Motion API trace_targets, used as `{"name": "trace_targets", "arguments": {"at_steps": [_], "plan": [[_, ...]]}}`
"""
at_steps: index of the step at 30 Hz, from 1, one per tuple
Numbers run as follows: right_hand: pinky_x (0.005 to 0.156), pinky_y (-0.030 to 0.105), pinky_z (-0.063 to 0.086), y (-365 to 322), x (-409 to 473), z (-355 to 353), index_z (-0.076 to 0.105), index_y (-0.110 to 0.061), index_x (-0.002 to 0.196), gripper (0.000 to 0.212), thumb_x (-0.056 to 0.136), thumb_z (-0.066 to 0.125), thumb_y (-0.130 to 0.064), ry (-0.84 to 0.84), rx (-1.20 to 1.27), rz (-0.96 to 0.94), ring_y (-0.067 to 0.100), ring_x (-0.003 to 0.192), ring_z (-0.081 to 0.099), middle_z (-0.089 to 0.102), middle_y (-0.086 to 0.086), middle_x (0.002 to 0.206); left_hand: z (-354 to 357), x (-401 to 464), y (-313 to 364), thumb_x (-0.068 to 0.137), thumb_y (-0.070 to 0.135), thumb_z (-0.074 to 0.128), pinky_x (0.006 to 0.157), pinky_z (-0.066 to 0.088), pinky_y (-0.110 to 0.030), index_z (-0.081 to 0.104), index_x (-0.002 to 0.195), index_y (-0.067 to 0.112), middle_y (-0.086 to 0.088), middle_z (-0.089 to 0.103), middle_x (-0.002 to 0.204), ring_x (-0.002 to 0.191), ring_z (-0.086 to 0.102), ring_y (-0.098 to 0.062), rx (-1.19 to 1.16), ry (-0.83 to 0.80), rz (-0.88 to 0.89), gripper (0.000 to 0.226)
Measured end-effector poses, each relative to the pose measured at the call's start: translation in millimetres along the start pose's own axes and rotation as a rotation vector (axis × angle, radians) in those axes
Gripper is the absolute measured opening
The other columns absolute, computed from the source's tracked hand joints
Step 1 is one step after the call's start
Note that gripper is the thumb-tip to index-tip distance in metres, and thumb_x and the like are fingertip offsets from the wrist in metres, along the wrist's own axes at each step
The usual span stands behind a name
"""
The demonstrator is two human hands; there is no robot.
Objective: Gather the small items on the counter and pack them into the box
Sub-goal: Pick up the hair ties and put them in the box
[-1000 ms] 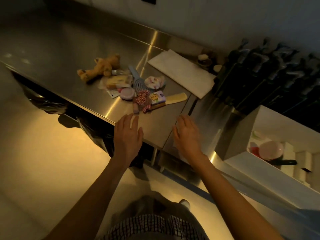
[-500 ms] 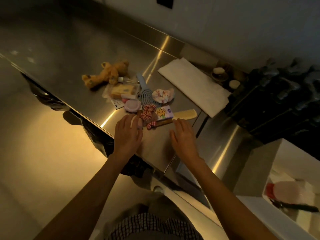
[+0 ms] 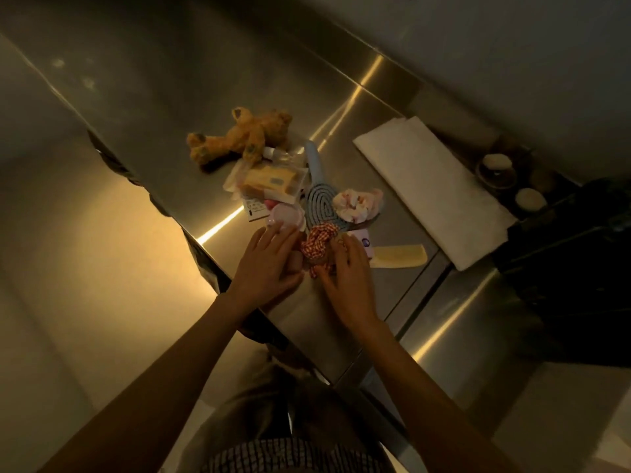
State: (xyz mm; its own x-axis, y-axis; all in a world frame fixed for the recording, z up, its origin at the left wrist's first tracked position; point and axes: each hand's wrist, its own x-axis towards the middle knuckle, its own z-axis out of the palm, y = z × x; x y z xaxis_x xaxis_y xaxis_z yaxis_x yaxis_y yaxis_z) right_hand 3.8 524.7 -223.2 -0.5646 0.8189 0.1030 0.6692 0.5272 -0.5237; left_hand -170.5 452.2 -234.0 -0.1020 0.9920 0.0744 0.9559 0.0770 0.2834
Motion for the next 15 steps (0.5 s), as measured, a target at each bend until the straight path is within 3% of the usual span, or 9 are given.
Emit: {"name": "trace_targets", "arguments": {"at_steps": [3,8,11,15], "plan": [[0.108,0.043,0.027,-4,5,7,0.047,-0.001,0.134,0.060,0.084,0.066,-0.027,0.049,-0.027,0.034,0.039,0.133,0.036,0.044,0.023,0.140,-3,9,-12,0.077,0.060,0.048,0.113,0.011,-0.038,0.037,0.143,0.008,-0.014,0.039,0.148,0.140,0.025,-0.029,0.005,0.009,0.079,0.085],[0.105,0.043,0.029,-15,10,18,0.055,0.000,0.126,0.055,0.081,0.066,-0.028,0.131,-0.064,0.120,0.041,0.127,0.043,0.051,0.024,0.133,-7,21,-29,0.074,0.063,0.051,0.113,0.012,-0.044,0.040,0.143,0.012,-0.009,0.046,0.145,0.138,0.033,-0.030,0.015,-0.072,0.229,0.086],[0.109,0.036,0.025,-22,8,24,0.054,0.000,0.127,0.055,0.082,0.069,-0.028,0.191,-0.052,0.179,0.036,0.127,0.041,0.052,0.021,0.132,-6,29,-36,0.072,0.061,0.058,0.113,0.011,-0.043,0.045,0.140,0.012,-0.008,0.052,0.139,0.133,0.035,-0.027,0.027,-0.079,0.313,0.085],[0.094,0.041,0.044,-29,3,24,0.059,-0.005,0.118,0.051,0.075,0.076,-0.025,0.238,-0.043,0.282,0.029,0.110,0.047,0.058,0.014,0.115,-5,35,-41,0.066,0.058,0.066,0.112,0.016,-0.043,0.052,0.132,0.006,-0.011,0.057,0.127,0.123,0.040,-0.027,-0.022,-0.045,0.343,0.085]]}}
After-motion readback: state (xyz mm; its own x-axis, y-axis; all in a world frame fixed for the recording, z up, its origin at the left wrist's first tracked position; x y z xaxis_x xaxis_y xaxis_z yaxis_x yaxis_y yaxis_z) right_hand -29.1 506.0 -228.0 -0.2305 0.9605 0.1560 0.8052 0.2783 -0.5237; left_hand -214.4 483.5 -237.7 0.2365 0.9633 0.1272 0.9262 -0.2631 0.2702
